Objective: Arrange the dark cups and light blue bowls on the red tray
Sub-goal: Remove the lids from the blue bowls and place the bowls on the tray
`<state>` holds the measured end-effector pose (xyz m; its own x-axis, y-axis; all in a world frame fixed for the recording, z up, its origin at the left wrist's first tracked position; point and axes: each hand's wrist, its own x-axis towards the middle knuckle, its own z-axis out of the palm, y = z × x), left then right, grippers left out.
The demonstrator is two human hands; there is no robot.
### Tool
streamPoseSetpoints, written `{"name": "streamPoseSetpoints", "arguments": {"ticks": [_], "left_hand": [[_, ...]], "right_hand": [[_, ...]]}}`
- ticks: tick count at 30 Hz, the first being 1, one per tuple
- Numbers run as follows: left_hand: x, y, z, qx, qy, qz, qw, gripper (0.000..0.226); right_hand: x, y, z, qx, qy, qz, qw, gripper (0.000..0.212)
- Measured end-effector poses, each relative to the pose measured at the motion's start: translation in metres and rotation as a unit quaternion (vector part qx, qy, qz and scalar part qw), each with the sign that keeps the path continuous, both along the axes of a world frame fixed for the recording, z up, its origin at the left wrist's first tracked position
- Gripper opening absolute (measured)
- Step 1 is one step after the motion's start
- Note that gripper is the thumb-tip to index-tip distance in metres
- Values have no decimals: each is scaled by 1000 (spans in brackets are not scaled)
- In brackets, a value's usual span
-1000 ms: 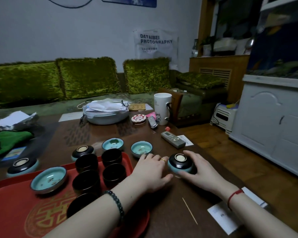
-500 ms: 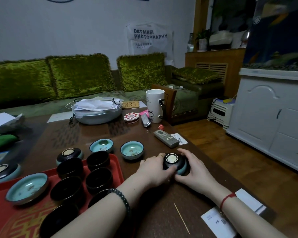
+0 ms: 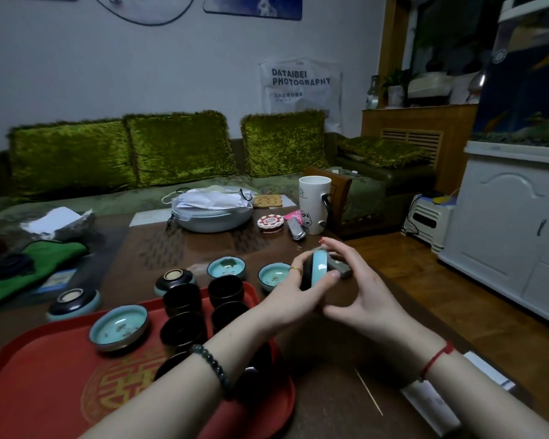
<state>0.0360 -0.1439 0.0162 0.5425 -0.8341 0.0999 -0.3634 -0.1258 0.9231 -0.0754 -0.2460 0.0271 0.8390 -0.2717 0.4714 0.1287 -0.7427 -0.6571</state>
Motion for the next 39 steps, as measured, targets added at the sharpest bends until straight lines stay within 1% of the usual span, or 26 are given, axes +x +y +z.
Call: {"name": "streamPoseSetpoints", "arguments": {"ticks": [2, 4, 6, 7, 10, 13, 15, 17, 20, 22, 24, 26, 30, 34, 39], "left_hand": [[3, 15, 4, -23, 42, 14, 999, 49], [4, 30, 7, -41, 119, 33, 992, 44], [6, 44, 11, -75, 227, 56, 969, 34], [8, 53, 12, -91, 269, 64, 957, 34], [16, 84, 15, -121, 323, 59, 937, 35], [25, 116, 18, -119, 335, 69, 932, 42], [30, 138, 19, -116, 283, 86, 948, 43], [35, 163, 19, -115, 184, 94, 972, 43], [42, 204, 19, -127, 87, 78, 985, 50], [49, 227, 17, -116, 45, 75, 989, 55], [56, 247, 14, -110, 23, 87, 990, 59], [62, 262, 11, -96, 3, 109, 989, 58], [70, 284, 2, -33, -70, 145, 986, 61], [75, 296, -10, 33, -144, 161, 976, 65], [78, 303, -27, 92, -182, 180, 962, 73]], "right_hand": [[6, 12, 6, 15, -9, 14, 1000, 89], [13, 27, 11, 35, -3, 40, 999, 90], [21, 42, 15, 47, 5, 70, 996, 92], [24, 50, 17, 46, 9, 81, 996, 93], [33, 70, 22, 20, 26, 100, 994, 97], [43, 93, 25, 10, 30, 110, 993, 97], [52, 108, 26, 6, 22, 113, 993, 96], [60, 124, 27, 10, 16, 116, 993, 95], [75, 146, 27, 16, 11, 113, 993, 94], [85, 160, 25, 20, 15, 115, 993, 93], [94, 174, 22, 17, 29, 123, 992, 94], [102, 186, 18, 11, 47, 135, 990, 95], [115, 206, 10, -16, 88, 149, 985, 97], [122, 217, 2, -69, 129, 169, 975, 94], [123, 224, -3, -135, 182, 172, 959, 86]]}}
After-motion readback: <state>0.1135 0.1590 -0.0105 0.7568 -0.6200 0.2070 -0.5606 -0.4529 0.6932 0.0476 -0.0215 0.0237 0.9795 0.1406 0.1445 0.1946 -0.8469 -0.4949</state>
